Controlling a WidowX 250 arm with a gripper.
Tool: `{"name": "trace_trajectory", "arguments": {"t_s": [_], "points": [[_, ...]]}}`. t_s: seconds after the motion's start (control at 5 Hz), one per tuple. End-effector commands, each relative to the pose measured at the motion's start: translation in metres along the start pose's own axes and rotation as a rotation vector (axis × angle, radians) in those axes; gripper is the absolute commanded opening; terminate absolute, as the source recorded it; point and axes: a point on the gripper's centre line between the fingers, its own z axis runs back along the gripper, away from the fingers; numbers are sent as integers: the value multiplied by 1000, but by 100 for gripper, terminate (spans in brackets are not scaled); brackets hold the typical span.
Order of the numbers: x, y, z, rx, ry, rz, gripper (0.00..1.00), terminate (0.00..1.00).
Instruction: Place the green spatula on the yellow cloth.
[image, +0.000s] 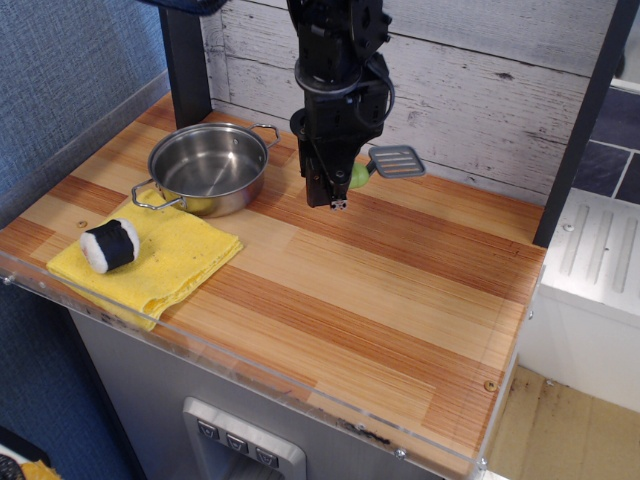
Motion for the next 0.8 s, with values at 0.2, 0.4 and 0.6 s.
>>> {"name": "trace_trajectory", "arguments": {"t_s": [0.2, 0.4, 0.6], "points": [[-89, -28, 23, 20, 97, 267, 0, 0], [-117, -36, 26, 37, 169, 350, 0, 0], [-137, -41, 26, 72, 212, 450, 0, 0]]}}
